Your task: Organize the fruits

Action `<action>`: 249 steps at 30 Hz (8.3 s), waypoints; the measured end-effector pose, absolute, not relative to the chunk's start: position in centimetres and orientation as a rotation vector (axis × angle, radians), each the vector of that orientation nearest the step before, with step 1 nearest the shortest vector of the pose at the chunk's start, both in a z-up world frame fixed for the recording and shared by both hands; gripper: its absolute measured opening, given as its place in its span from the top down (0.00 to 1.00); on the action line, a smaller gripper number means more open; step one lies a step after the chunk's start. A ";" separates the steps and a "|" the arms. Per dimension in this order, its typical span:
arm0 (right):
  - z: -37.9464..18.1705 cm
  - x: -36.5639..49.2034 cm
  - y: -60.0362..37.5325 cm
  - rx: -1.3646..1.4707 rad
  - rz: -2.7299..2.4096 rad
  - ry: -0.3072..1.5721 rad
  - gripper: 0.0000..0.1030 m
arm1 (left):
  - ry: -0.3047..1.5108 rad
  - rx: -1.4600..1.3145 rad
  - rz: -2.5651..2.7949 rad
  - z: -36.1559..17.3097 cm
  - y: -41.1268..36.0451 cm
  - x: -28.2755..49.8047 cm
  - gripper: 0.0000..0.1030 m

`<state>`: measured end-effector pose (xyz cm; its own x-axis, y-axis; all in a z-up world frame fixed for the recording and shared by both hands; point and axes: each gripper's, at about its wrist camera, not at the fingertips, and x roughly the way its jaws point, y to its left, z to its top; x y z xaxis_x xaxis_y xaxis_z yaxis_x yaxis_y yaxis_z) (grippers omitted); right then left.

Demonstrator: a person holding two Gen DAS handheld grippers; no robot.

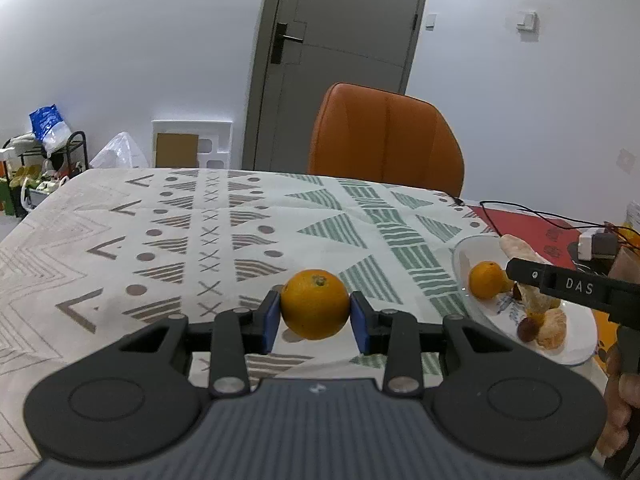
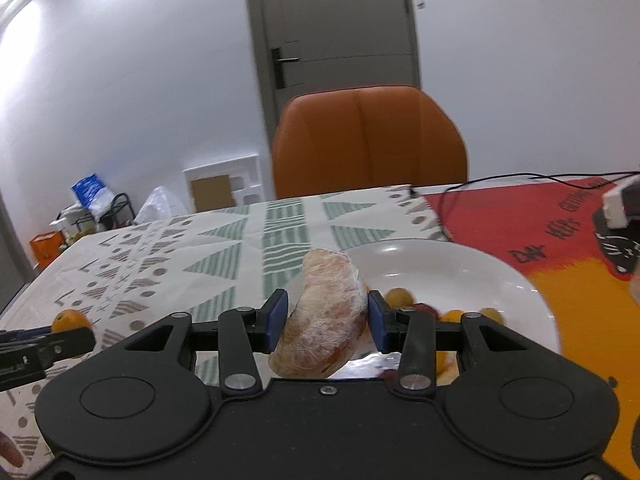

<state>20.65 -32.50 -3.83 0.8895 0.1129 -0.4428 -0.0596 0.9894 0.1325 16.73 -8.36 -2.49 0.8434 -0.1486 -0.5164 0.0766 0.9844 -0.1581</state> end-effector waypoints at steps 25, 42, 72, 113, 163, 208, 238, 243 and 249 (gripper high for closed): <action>-4.3 16.3 -40.8 0.223 0.014 0.442 0.54 | 0.524 -0.049 -0.242 -0.8 -15.5 17.0 0.65; -5.4 13.8 -41.8 0.246 0.035 0.475 0.53 | 0.533 -0.008 -0.341 -0.8 -20.0 17.1 0.65; -4.3 11.2 -41.4 0.253 0.126 0.445 0.00 | 0.494 0.036 -0.276 0.7 -19.3 14.8 0.10; -2.4 6.6 -35.8 0.178 0.267 0.465 0.00 | 0.502 -0.037 -0.151 3.0 -9.3 6.8 0.00; 0.6 2.7 -30.6 0.113 0.412 0.472 0.00 | 0.543 -0.076 0.022 3.3 -2.2 -0.9 0.00; 0.5 2.6 -31.1 0.118 0.392 0.470 0.00 | 0.565 -0.078 0.009 2.6 -2.6 -0.6 0.00; 0.1 2.7 -31.0 0.096 0.360 0.466 0.00 | 0.586 -0.077 0.008 2.6 -2.3 0.0 0.00; 0.0 2.6 -30.6 0.083 0.359 0.462 0.00 | 0.573 -0.067 -0.005 2.7 -2.5 -0.3 0.00; 0.0 2.5 -30.5 0.081 0.363 0.462 0.00 | 0.572 -0.065 -0.009 2.8 -2.6 -0.4 0.00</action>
<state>2.55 -30.54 0.03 0.8325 0.3600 -0.4210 -0.3238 0.9329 0.1575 -0.35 -2.59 2.81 0.8408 -0.0265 -0.5407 -0.0098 0.9979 -0.0641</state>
